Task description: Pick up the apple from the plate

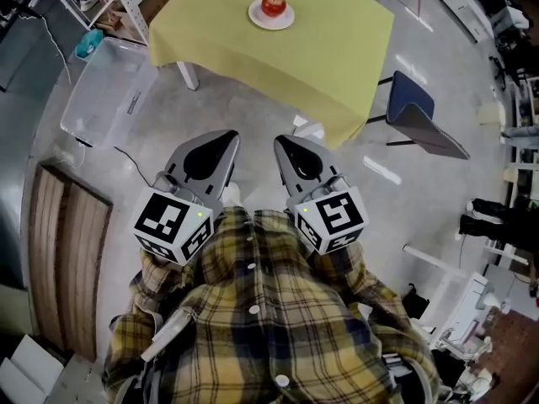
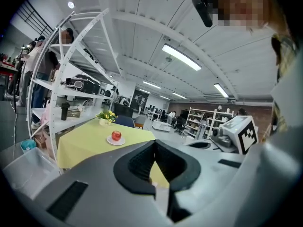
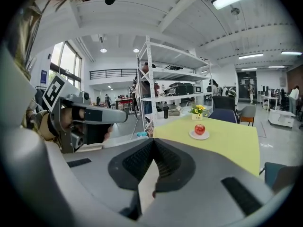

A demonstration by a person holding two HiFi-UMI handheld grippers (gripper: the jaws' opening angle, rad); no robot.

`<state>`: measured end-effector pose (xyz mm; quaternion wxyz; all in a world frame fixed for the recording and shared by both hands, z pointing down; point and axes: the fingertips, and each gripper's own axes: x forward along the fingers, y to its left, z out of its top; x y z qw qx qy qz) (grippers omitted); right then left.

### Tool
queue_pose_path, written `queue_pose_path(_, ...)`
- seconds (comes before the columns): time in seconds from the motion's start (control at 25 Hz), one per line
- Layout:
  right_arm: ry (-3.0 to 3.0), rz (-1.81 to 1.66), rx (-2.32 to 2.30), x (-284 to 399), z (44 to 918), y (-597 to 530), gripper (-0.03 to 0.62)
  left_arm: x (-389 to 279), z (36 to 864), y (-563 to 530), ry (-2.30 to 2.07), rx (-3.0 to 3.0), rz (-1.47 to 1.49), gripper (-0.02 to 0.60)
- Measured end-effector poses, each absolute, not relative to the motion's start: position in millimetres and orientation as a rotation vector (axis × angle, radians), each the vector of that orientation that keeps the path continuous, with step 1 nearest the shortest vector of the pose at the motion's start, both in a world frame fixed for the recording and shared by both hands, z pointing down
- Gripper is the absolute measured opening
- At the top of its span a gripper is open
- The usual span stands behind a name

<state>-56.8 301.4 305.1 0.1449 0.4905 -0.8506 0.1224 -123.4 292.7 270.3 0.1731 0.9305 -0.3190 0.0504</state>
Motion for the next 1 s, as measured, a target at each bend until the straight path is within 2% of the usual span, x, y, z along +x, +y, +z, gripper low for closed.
queue_pose_path(0.32, -2.425, 0.418, 1.456, -51, 315, 262, -0.003, -127, 279, 247, -0.901, 2.608, 0.155, 0.008)
queue_pose_path(1.0, -2.457, 0.400, 1.436, 28, 298, 111, -0.003, -48, 259, 96, -0.943, 2.618, 0.132, 0.008)
